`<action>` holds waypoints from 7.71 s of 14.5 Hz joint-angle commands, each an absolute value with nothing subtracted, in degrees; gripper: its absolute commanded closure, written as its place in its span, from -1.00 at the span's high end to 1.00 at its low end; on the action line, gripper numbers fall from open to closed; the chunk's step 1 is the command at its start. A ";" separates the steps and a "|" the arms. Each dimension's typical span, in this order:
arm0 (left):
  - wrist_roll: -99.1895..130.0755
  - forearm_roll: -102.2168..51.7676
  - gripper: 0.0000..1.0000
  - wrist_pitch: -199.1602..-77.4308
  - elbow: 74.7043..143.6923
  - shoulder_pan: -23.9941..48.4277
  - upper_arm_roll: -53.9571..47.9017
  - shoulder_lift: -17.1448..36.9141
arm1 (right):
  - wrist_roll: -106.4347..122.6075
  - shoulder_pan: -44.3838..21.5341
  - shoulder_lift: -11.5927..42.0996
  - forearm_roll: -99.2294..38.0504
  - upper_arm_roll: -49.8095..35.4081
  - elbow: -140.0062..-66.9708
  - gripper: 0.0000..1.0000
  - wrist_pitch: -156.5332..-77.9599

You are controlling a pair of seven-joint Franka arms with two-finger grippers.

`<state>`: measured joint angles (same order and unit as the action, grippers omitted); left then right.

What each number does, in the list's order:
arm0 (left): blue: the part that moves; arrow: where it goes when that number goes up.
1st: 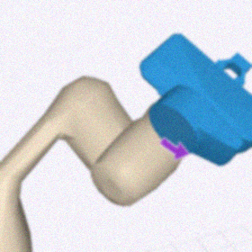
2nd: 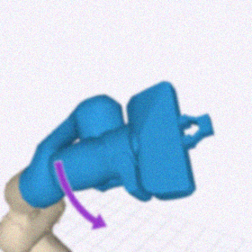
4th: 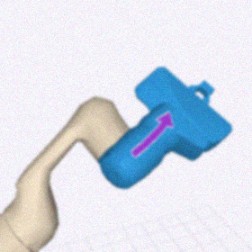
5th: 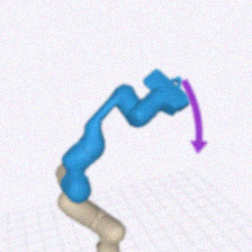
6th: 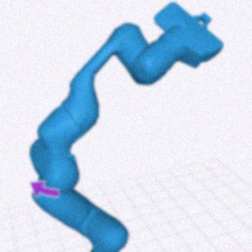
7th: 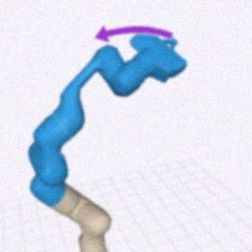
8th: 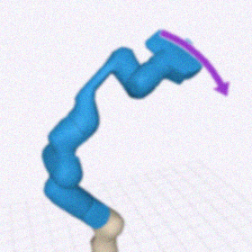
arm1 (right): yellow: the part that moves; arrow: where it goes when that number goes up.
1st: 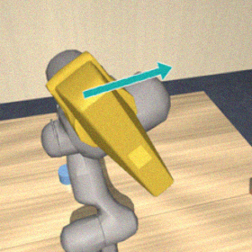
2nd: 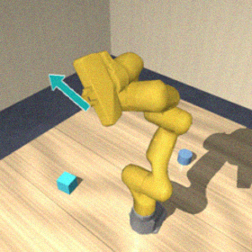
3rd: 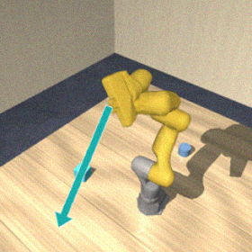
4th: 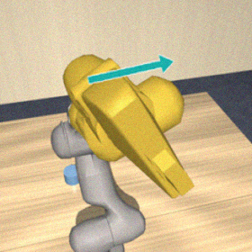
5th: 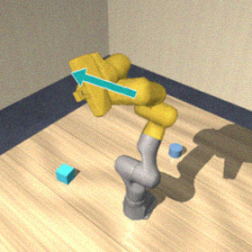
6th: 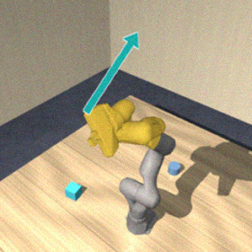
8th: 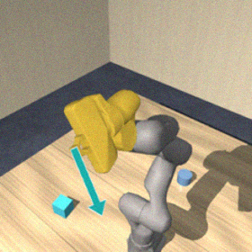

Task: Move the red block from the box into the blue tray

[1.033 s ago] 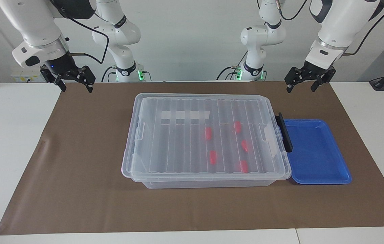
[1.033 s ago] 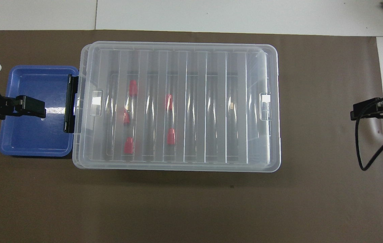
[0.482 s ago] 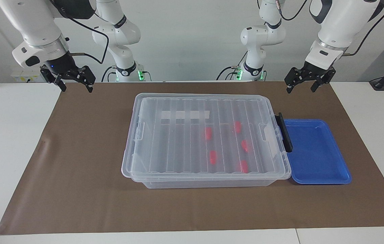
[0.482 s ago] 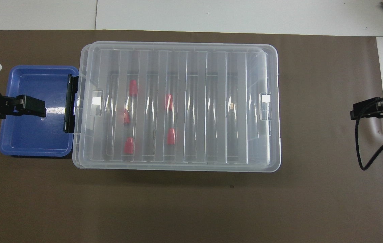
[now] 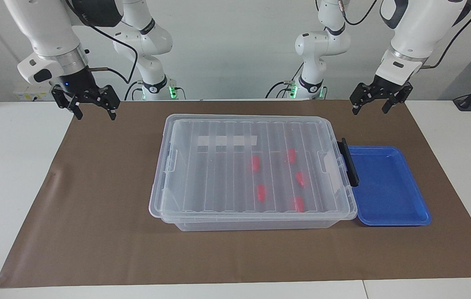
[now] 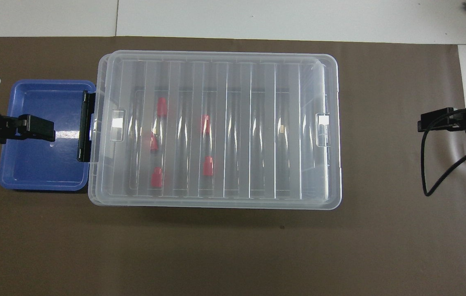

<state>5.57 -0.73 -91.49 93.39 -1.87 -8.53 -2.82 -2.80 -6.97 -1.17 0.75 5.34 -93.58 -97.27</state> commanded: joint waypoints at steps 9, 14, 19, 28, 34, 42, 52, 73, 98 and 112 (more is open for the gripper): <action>5.19 -1.58 1.00 -93.69 96.24 -2.28 -7.73 -4.65 | -8.09 -15.47 7.11 -0.35 5.01 -100.01 1.00 -115.57; 5.19 -1.58 1.00 -95.45 97.91 -2.29 -7.73 -5.36 | -7.38 -15.73 10.10 -0.35 5.01 -102.12 1.00 -119.70; 5.19 -1.58 1.00 -95.54 97.91 -2.37 -7.73 -5.36 | -6.85 -15.47 10.20 -0.26 5.01 -103.97 1.00 -121.11; 5.98 -1.58 1.00 -96.85 98.70 -2.20 -7.73 -5.45 | -7.21 -12.48 10.46 5.01 5.27 -103.97 1.00 -120.67; 6.33 -1.58 1.00 -100.55 102.04 -1.41 -7.82 -6.85 | -7.21 -10.37 10.46 8.26 5.36 -103.54 1.00 -119.45; 23.08 -1.76 1.00 -114.68 110.56 3.15 -8.35 -8.09 | -6.86 -6.51 8.88 11.16 5.54 -102.74 1.00 -114.87; 39.29 -0.97 1.00 -128.49 111.79 10.63 -8.09 2.72 | -6.94 -4.31 8.88 13.18 5.80 -102.83 1.00 -113.73; 43.50 14.06 1.00 -146.07 121.46 13.97 -8.00 15.82 | -9.49 -4.04 1.15 0.88 5.80 -93.88 1.00 -98.29; 46.86 2.28 -1.00 -108.21 93.97 7.04 -7.65 10.46 | -9.76 -4.31 1.32 1.14 5.45 -87.71 1.00 -89.21; -7.38 2.29 -1.00 -114.66 102.80 -12.12 -7.38 5.72 | -9.32 -4.22 1.32 1.05 5.45 -87.71 1.00 -89.39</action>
